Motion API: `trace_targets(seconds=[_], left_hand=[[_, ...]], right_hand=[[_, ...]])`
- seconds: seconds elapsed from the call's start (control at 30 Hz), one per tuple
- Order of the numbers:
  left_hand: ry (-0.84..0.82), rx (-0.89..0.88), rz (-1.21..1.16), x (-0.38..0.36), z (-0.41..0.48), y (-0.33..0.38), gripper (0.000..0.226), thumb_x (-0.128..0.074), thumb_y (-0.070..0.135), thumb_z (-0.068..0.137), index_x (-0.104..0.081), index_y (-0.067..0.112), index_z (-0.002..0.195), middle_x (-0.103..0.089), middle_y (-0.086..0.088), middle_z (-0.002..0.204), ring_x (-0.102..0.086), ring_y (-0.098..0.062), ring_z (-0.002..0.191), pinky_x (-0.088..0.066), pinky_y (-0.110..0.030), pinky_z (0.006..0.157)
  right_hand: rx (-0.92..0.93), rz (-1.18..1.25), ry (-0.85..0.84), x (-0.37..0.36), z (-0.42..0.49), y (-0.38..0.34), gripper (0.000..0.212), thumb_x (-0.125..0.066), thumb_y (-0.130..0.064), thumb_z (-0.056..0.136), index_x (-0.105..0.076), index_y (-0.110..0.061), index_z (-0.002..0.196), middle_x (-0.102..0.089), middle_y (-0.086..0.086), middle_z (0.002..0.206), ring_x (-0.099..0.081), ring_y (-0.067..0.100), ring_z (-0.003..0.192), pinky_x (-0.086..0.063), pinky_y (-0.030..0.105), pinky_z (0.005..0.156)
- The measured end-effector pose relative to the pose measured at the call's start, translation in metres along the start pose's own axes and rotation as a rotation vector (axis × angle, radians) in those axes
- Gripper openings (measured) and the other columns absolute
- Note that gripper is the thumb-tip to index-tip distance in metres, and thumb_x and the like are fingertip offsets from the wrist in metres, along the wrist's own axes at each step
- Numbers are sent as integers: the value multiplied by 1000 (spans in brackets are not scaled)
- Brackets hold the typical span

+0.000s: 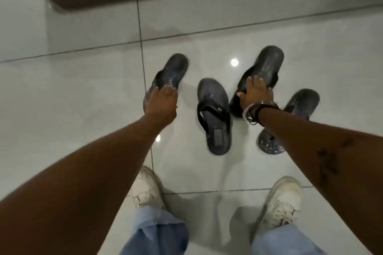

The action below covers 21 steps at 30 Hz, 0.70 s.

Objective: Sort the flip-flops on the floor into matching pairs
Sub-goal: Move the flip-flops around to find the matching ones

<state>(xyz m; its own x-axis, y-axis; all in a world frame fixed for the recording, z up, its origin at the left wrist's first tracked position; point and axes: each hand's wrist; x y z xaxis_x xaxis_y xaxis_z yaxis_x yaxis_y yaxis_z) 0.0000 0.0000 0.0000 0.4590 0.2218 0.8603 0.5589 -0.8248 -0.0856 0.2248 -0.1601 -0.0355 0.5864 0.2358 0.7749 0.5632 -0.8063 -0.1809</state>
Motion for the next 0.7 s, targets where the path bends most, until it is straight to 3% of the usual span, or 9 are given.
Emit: trace_targets(seconds=[0.1, 0.23, 0.37, 0.47, 0.57, 0.7], left_hand=[[-14, 61, 43, -28, 11, -8, 37, -59, 15, 87, -54, 4, 122, -63, -15, 118, -55, -30, 110, -37, -40, 102], [-3, 61, 95, -44, 11, -11, 25, -58, 6, 83, -61, 8, 108, -68, -11, 99, -60, -29, 93, -41, -38, 98], [15, 91, 94, -42, 26, -16, 18, -63, 6, 81, -67, 12, 98, -69, -8, 86, -59, -28, 87, -41, -37, 97], [6, 118, 101, -38, 33, -11, 24, -70, 7, 77, -70, 12, 100, -72, -8, 84, -63, -29, 87, -40, -35, 99], [-38, 118, 72, -33, 36, -10, 18, -73, 6, 71, -71, 17, 85, -71, -3, 70, -65, -25, 78, -36, -33, 100], [-8, 193, -45, -38, 39, -9, 21, -66, 2, 79, -69, 11, 98, -72, -9, 83, -64, -30, 86, -38, -36, 95]], right_hand=[[-85, -60, 65, -30, 14, -1, 55, -51, -33, 94, -38, -9, 142, -38, 16, 148, -27, 29, 142, -26, 48, 112], [-109, -100, 145, -45, 14, -6, 25, -59, -20, 87, -62, -11, 110, -63, 13, 114, -53, 32, 116, -37, 42, 97], [-146, -46, 102, -35, 25, -8, 23, -56, -18, 87, -65, -13, 108, -65, 12, 111, -56, 31, 110, -37, 37, 88], [-164, -68, 57, -31, 28, -6, 25, -57, -21, 87, -65, -17, 111, -65, 12, 112, -55, 32, 112, -37, 39, 94], [-163, -73, -7, -28, 28, -6, 23, -59, -24, 87, -66, -18, 108, -65, 12, 112, -54, 32, 114, -35, 41, 98], [-121, -117, -71, -26, 23, 0, 21, -60, -24, 86, -66, -19, 105, -65, 11, 113, -52, 33, 115, -33, 42, 101]])
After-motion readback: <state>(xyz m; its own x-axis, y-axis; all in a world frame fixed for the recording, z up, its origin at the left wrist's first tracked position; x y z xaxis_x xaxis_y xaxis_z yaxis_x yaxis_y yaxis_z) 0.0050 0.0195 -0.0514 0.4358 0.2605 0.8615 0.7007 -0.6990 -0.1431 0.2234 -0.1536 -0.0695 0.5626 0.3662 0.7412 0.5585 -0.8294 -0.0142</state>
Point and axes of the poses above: each hand's wrist, its own z-axis towards the middle knuckle, its own x-axis out of the back of the hand, y = z × x
